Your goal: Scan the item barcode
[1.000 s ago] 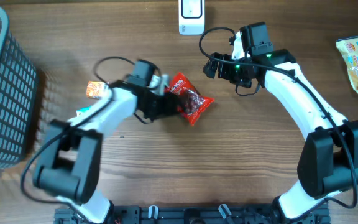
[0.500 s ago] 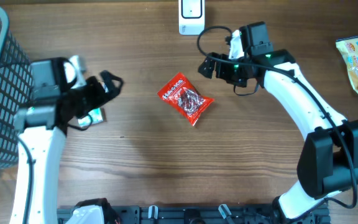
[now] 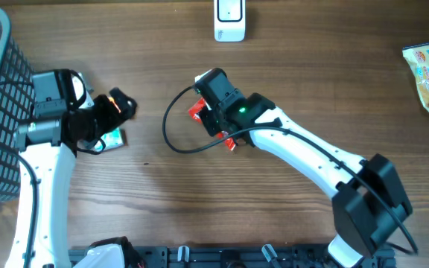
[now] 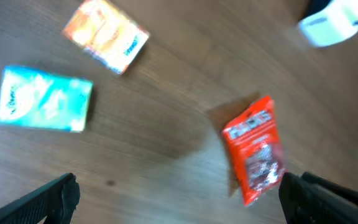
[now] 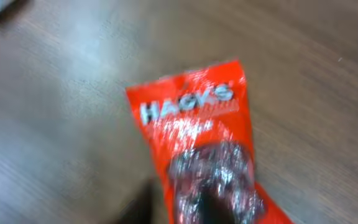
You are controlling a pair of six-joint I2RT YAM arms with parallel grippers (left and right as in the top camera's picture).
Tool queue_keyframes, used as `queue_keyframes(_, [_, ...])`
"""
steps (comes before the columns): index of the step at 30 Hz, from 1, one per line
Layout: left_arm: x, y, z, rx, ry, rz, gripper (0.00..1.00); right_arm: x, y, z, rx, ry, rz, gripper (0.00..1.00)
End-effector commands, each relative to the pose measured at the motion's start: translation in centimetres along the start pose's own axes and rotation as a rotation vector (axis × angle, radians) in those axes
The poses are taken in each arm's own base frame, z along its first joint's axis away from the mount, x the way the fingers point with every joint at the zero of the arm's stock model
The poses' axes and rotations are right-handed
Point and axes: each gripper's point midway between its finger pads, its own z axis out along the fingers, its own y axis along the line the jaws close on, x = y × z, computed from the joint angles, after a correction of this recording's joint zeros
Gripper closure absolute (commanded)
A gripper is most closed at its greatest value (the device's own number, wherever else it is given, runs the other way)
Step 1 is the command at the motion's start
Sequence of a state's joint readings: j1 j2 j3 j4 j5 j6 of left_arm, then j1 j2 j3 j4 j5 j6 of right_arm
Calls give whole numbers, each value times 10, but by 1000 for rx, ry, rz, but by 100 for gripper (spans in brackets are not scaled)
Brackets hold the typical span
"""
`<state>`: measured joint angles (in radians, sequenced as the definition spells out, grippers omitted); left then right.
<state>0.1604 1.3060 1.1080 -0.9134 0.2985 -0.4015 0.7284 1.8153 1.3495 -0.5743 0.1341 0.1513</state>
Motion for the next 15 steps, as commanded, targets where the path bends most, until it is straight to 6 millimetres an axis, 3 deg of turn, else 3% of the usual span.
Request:
queue_keyframes(1, [0, 19, 6, -98, 16, -16, 0, 15, -25, 33, 103, 55, 99, 96])
queue_keyframes(10, [1, 24, 10, -123, 29, -21, 0, 51, -39, 75, 86, 195, 197, 96])
queue_keyframes(15, [1, 24, 10, -123, 29, -21, 0, 61, -49, 74, 99, 238, 239, 96])
